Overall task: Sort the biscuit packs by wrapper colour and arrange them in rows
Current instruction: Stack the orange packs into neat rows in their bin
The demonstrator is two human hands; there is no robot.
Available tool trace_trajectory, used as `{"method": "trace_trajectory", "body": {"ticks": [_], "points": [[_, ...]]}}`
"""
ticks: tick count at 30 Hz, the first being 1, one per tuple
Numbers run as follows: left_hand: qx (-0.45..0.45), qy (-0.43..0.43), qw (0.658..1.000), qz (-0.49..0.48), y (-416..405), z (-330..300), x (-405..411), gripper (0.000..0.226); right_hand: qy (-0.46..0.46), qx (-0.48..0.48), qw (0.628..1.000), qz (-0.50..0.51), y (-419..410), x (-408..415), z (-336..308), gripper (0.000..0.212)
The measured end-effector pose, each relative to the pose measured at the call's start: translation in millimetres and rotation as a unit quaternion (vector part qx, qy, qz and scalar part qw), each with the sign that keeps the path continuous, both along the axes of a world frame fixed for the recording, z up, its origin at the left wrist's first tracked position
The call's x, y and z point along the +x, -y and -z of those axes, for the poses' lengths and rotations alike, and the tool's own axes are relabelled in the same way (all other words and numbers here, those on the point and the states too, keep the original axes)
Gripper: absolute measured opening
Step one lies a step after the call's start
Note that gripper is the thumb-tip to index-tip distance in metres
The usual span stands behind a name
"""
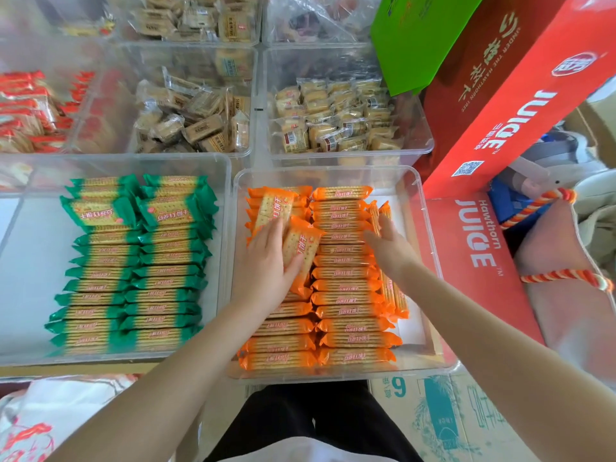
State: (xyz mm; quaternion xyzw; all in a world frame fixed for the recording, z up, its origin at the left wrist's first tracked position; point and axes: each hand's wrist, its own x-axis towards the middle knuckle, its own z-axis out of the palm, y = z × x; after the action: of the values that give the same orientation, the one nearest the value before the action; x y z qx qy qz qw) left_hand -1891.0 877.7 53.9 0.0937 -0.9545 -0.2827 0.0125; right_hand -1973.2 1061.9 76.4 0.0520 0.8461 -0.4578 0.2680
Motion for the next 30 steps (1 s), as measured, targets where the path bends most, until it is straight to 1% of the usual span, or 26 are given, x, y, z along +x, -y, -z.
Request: {"method": "trace_trajectory", "body": {"ticks": [1,3,5,6,7,8,9,10,11,12,13,14,15,17,20,21,22,23,25,27,28,30], "points": [[0.005,-0.006,1.000,-0.021,1.2,-1.0,-3.1,0.071,-0.018,0.010,1.000,-0.009,2.9,-5.0,0.3,0.054],[0.009,-0.011,0.999,-0.049,3.1,-2.4,-9.6,0.070,-0.026,-0.012,1.000,-0.002,12.5,-13.1,4.5,0.057],[0.019,0.012,0.998,-0.066,4.2,-1.4,-16.6,0.068,-0.027,-0.011,0.999,-0.016,21.5,-16.2,10.8,0.060],[0.026,0.027,0.997,-0.071,4.6,-0.6,-20.2,0.067,-0.056,0.029,0.997,-0.039,23.6,-16.9,12.8,0.062],[0.035,0.037,0.996,-0.077,5.1,-0.2,-23.5,0.067,-0.113,0.099,0.986,-0.068,24.8,-16.5,14.6,0.064],[0.043,0.041,0.995,-0.086,6.3,-0.4,-26.9,0.068,-0.197,0.164,0.961,-0.101,25.9,-13.4,14.8,0.064],[0.047,0.043,0.994,-0.094,8.2,-0.5,-30.1,0.070,-0.296,0.188,0.924,-0.153,28.3,-8.9,13.0,0.060],[0.036,0.046,0.994,-0.092,9.8,-0.5,-32.6,0.072,-0.381,0.169,0.883,-0.216,31.2,-4.9,11.5,0.054],[0.006,0.049,0.996,-0.080,11.0,-0.5,-33.9,0.072,-0.444,0.139,0.839,-0.281,33.5,-1.9,11.5,0.049],[-0.030,0.050,0.997,-0.059,11.4,-0.2,-34.2,0.072,-0.479,0.122,0.797,-0.347,35.0,0.1,14.5,0.047],[-0.060,0.052,0.996,-0.041,11.6,-0.2,-33.8,0.071,-0.480,0.122,0.767,-0.409,36.3,1.6,17.1,0.048],[-0.073,0.055,0.995,-0.034,11.6,-1.1,-33.4,0.072,-0.471,0.129,0.747,-0.451,38.4,2.2,18.7,0.052],[-0.070,0.062,0.995,-0.036,11.7,-2.2,-33.3,0.073,-0.458,0.141,0.736,-0.478,39.5,1.7,18.4,0.054],[-0.039,0.086,0.994,-0.047,12.8,-6.3,-35.0,0.077,-0.430,0.180,0.724,-0.509,38.1,-0.8,12.6,0.051],[0.029,0.127,0.990,-0.060,14.3,-8.8,-40.3,0.088,-0.391,0.267,0.705,-0.527,25.8,-3.6,-3.0,0.050],[0.049,0.135,0.988,-0.062,13.6,-11.0,-41.5,0.090,-0.363,0.283,0.715,-0.527,19.5,-4.1,-8.0,0.050],[0.062,0.137,0.986,-0.065,12.2,-14.3,-42.2,0.088,-0.331,0.287,0.733,-0.519,12.8,-3.9,-11.8,0.049],[0.073,0.137,0.986,-0.065,11.0,-17.1,-42.6,0.081,-0.306,0.286,0.754,-0.505,6.1,-2.5,-16.1,0.046],[0.087,0.108,0.990,-0.032,6.2,-25.1,-44.4,0.057,-0.288,0.264,0.805,-0.446,-9.8,1.8,-23.2,0.035],[0.085,0.055,0.994,0.033,-1.1,-35.0,-49.0,0.036,-0.305,0.235,0.859,-0.337,-27.4,7.3,-30.9,0.030],[0.072,0.025,0.995,0.066,-5.8,-38.2,-53.5,0.032,-0.319,0.218,0.882,-0.270,-36.1,9.8,-35.2,0.032],[0.026,-0.031,0.990,0.136,-17.1,-40.6,-67.4,0.032,-0.339,0.208,0.904,-0.156,-51.8,14.0,-42.1,0.037]]}}
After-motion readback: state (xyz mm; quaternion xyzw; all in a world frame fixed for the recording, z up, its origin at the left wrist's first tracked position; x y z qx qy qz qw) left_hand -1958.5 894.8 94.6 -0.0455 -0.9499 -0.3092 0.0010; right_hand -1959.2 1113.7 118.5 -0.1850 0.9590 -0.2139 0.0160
